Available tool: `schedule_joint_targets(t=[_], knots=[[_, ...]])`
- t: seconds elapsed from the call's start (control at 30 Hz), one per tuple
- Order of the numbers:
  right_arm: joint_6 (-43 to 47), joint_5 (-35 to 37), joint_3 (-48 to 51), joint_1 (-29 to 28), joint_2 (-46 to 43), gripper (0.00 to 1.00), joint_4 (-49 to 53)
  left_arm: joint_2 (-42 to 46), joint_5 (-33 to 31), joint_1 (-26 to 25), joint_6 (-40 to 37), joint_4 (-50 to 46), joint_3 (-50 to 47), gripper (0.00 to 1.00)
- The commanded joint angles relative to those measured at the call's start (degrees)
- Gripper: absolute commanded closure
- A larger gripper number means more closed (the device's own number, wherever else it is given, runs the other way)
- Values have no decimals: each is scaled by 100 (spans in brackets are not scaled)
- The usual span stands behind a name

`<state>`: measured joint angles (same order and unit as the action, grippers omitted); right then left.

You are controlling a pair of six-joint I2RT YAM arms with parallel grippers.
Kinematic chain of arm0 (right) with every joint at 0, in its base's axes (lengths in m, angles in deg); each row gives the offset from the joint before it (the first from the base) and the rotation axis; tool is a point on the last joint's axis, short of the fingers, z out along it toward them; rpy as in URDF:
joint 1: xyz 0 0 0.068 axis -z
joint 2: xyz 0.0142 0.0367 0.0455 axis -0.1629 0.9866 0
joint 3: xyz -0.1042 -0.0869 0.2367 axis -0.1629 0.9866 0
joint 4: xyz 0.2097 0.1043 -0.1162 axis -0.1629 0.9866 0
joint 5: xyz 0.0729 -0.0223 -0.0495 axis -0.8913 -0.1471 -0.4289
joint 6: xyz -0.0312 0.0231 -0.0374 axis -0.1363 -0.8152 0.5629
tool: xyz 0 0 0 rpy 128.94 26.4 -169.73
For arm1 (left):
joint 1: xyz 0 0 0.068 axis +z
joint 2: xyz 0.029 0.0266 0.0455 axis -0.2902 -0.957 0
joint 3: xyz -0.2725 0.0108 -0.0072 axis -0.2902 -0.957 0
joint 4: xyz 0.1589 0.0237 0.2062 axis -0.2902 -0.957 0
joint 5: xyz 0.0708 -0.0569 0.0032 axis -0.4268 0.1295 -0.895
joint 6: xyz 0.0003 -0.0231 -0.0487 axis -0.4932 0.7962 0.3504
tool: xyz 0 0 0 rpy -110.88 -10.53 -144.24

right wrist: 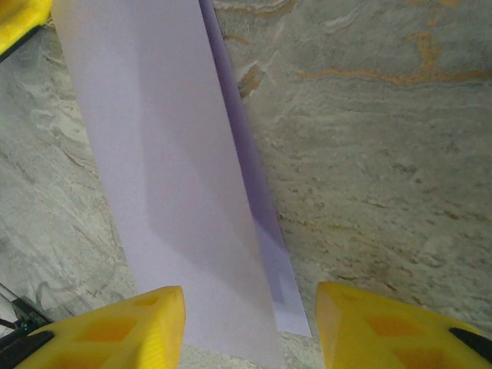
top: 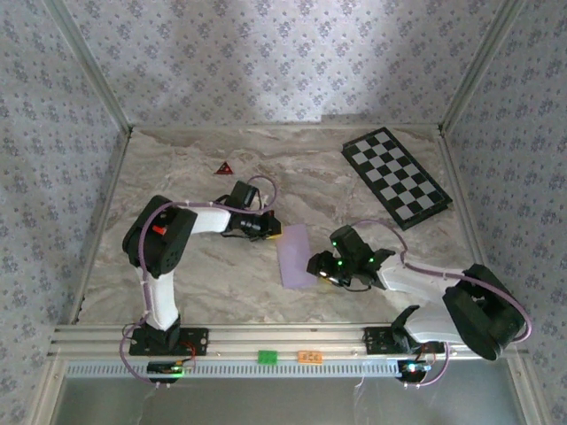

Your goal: Fold a paper plane with a square sheet of paper (pick it up from the middle)

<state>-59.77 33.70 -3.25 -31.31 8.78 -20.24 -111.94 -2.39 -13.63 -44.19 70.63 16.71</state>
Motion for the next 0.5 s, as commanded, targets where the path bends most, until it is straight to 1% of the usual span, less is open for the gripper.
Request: schedule_joint_targets(t=[0.0, 0.17, 0.3, 0.47], knots=[[-193, -123, 37, -67, 71, 49, -115, -201, -119, -12, -150, -96, -295, 98], [-342, -216, 164, -50, 88, 50, -508, -198, -87, -10, -149, -52, -360, 98], [-490, -447, 263, 4, 174, 55, -1092, -185, -18, -14, -129, -50, -300, 98], [-624, -685, 354, 218, 299, 57, -1720, -194, 51, -12, -99, -70, -179, 98]])
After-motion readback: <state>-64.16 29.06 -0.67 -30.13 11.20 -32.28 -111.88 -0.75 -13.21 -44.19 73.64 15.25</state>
